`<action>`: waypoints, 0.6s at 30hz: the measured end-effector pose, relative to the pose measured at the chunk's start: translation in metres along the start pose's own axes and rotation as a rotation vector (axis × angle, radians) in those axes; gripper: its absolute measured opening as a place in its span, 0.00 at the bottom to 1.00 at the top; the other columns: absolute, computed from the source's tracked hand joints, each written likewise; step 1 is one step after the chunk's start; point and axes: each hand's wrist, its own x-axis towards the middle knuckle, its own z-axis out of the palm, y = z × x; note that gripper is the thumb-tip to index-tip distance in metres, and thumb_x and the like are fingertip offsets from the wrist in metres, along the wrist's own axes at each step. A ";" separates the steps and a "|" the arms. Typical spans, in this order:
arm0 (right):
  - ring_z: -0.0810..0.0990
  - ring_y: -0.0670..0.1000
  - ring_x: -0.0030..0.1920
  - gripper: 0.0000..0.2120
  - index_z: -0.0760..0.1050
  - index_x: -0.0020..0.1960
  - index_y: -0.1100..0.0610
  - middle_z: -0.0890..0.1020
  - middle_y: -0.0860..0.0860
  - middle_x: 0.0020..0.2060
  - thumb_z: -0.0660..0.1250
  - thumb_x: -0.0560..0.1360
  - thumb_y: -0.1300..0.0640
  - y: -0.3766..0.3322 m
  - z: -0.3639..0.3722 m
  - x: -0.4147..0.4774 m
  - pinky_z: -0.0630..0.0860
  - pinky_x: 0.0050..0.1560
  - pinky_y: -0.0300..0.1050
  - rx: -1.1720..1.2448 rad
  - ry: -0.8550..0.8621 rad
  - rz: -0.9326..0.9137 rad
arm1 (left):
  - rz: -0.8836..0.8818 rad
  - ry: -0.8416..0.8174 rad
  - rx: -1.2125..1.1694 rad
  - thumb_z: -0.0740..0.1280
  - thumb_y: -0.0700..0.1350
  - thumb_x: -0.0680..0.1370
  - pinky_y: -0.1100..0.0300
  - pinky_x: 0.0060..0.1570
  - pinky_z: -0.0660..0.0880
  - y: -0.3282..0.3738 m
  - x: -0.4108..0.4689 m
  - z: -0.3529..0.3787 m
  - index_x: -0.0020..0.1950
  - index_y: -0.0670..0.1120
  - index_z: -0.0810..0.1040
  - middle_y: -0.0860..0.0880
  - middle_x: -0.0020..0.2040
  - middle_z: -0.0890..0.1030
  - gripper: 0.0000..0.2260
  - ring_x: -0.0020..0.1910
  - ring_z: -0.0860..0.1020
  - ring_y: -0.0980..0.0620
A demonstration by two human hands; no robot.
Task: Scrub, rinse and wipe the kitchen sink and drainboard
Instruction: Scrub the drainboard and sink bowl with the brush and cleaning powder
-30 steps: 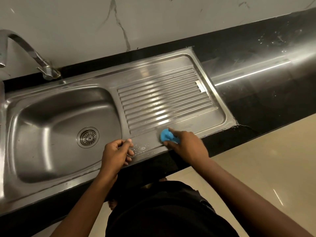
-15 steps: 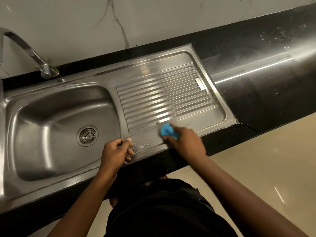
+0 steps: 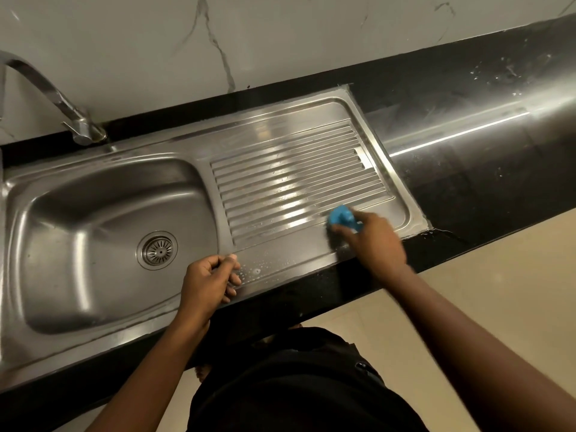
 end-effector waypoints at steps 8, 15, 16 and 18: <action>0.81 0.40 0.40 0.30 0.71 0.75 0.44 0.85 0.46 0.53 0.69 0.77 0.35 0.014 -0.011 -0.015 0.78 0.39 0.37 -0.134 -0.113 -0.117 | 0.019 0.012 -0.018 0.67 0.47 0.84 0.55 0.33 0.75 0.005 0.006 -0.001 0.47 0.41 0.84 0.41 0.37 0.84 0.12 0.32 0.78 0.46; 0.82 0.42 0.46 0.28 0.74 0.74 0.51 0.84 0.53 0.60 0.72 0.77 0.41 0.028 -0.043 0.027 0.79 0.45 0.39 -0.009 0.001 0.016 | 0.013 0.000 -0.007 0.67 0.47 0.84 0.55 0.33 0.75 0.002 -0.002 0.000 0.47 0.41 0.84 0.39 0.39 0.84 0.12 0.33 0.78 0.46; 0.82 0.41 0.45 0.28 0.74 0.72 0.50 0.84 0.51 0.59 0.72 0.76 0.40 0.015 -0.029 0.024 0.80 0.45 0.40 0.018 -0.022 0.003 | 0.013 -0.001 -0.007 0.67 0.47 0.84 0.55 0.33 0.75 0.002 -0.002 0.000 0.47 0.41 0.84 0.38 0.39 0.84 0.12 0.33 0.78 0.46; 0.84 0.42 0.44 0.30 0.75 0.71 0.47 0.85 0.48 0.57 0.70 0.74 0.34 -0.012 0.002 0.013 0.84 0.48 0.46 0.025 -0.082 -0.043 | 0.013 -0.004 -0.005 0.67 0.47 0.84 0.55 0.33 0.75 0.002 -0.002 0.002 0.47 0.41 0.84 0.39 0.38 0.84 0.12 0.33 0.78 0.46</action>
